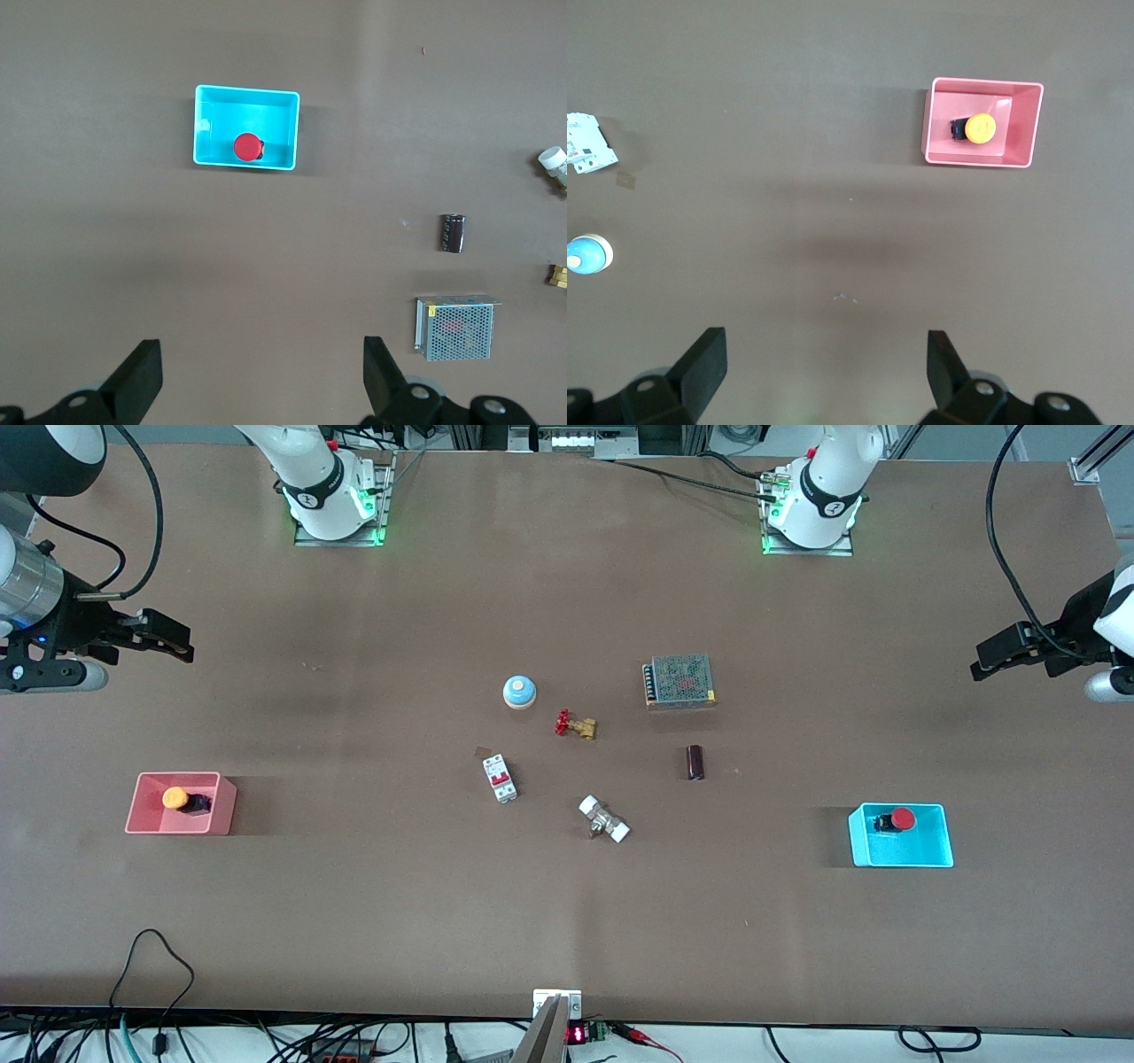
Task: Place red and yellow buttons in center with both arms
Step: 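Reach the right gripper to the pink tray while the left gripper reaches the cyan tray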
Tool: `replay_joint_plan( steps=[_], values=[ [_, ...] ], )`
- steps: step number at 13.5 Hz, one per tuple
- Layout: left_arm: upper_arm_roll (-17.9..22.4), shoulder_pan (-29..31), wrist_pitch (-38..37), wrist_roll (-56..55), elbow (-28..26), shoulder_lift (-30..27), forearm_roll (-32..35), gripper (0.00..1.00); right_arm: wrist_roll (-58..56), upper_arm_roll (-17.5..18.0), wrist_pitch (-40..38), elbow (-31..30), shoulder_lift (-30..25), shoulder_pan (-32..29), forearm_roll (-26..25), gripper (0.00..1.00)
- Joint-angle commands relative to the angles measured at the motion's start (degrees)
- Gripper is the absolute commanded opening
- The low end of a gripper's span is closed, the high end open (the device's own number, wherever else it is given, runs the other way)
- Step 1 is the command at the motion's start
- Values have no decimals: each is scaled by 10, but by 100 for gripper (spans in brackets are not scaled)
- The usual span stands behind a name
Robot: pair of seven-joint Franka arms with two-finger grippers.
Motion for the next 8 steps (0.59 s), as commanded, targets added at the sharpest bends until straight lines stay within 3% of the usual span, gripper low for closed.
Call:
replay_joint_plan(
  steps=[1,6,8],
  values=[
    [-6,3,-6,11,-16,-21,9,100,6,-3,-9,3,-2,4,-2,100],
    [-5,0,-1,5,-7,-1,8,100,-3,-3,-6,4,25,4,-25,100],
    [-5,1,0,7,11,40,8,100,-7,-3,-3,-1,44,-3,-26,100]
  ],
)
